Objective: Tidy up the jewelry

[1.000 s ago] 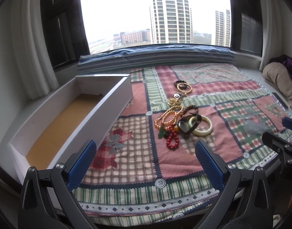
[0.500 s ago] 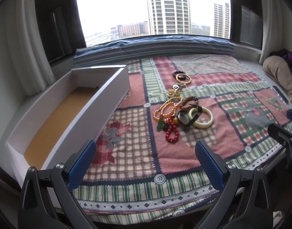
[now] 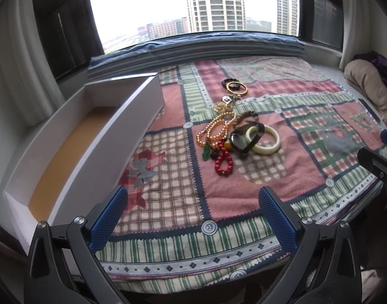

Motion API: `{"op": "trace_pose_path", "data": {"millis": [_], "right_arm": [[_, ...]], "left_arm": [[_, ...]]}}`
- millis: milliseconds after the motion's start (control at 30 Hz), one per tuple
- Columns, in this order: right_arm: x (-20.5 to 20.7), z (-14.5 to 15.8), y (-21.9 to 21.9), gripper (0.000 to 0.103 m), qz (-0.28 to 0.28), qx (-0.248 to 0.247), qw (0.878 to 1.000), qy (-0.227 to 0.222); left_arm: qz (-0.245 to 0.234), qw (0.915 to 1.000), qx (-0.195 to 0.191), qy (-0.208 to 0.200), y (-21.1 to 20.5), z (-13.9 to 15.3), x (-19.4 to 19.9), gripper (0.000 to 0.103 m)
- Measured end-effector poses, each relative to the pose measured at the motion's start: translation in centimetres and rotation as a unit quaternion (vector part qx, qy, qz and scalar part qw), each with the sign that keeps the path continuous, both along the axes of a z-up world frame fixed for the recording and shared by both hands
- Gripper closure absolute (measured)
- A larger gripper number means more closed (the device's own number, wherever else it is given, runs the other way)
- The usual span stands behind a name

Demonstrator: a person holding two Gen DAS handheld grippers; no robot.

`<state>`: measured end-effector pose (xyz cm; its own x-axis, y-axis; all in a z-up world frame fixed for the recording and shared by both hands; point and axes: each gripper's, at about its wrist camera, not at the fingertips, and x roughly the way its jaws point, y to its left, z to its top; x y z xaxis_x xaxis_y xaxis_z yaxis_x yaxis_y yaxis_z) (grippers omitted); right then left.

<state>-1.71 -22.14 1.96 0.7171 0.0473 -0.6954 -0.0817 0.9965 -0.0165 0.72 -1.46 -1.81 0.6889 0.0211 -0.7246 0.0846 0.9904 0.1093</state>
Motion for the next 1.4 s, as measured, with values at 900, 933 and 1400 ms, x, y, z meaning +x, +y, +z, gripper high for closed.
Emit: {"op": "trace_pose_path", "data": {"millis": [900, 933, 1400], "right_arm": [[2.3, -2.5, -1.1, 0.010, 0.000, 0.027, 0.999, 0.040], [2.4, -2.6, -1.3, 0.010, -0.002, 0.028, 0.999, 0.042], [3.2, -4.3, -5.0, 0.010, -0.032, 0.055, 0.996, 0.060]], "left_arm": [[-0.047, 0.9971, -0.054, 0.028, -2.4, -1.5, 4.7, 0.001], [-0.051, 0.9966, -0.058, 0.029, -3.0, -1.6, 5.3, 0.001], [-0.034, 0.9987, 0.018, 0.035, -11.5, -7.9, 13.8, 0.003]]}}
